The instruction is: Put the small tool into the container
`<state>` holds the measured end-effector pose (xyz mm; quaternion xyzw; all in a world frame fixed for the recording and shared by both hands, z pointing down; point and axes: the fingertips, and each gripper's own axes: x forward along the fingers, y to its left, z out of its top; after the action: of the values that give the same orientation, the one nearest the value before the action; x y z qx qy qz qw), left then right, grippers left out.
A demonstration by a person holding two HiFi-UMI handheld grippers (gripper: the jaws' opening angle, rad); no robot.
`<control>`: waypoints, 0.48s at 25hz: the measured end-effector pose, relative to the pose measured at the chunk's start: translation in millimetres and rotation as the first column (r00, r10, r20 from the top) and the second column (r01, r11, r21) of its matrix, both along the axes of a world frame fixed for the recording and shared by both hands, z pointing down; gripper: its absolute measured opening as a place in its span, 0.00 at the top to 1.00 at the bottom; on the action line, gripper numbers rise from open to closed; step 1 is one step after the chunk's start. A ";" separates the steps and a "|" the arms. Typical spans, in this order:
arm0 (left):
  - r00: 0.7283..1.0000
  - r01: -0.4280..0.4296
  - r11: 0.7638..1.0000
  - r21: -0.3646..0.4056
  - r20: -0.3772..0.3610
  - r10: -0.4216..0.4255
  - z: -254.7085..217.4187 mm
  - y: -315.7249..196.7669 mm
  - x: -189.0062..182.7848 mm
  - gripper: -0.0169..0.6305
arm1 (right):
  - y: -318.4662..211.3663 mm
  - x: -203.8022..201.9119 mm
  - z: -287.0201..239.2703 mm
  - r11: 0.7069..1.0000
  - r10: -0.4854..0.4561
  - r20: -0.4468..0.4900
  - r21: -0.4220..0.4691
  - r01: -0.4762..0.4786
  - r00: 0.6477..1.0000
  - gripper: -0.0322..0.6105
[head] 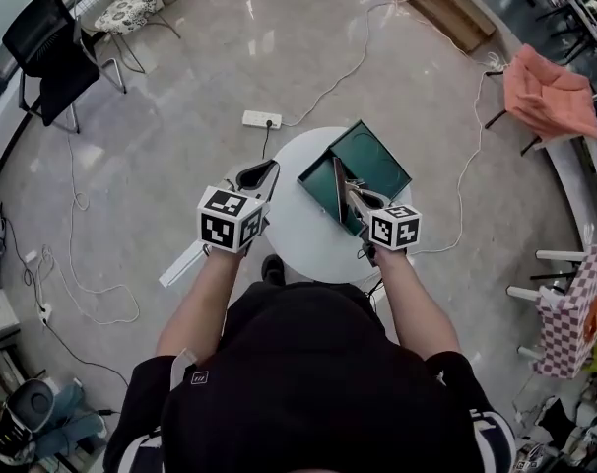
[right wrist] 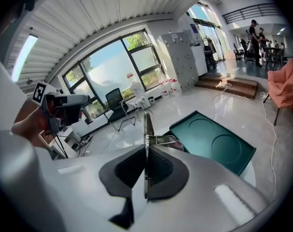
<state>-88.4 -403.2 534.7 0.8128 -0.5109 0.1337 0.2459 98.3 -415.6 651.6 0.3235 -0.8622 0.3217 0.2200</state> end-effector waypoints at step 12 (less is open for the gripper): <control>0.995 0.098 0.989 -0.114 0.020 -0.096 33.7 21.0 7.8 0.95 | -12.2 -18.4 86.6 0.964 -0.222 -0.131 -0.178 0.198 0.966 0.93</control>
<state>-80.6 -382.2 568.4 0.7704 -0.5431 0.1566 0.2951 79.9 -427.8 738.2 0.2342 -0.8435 0.3410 0.3427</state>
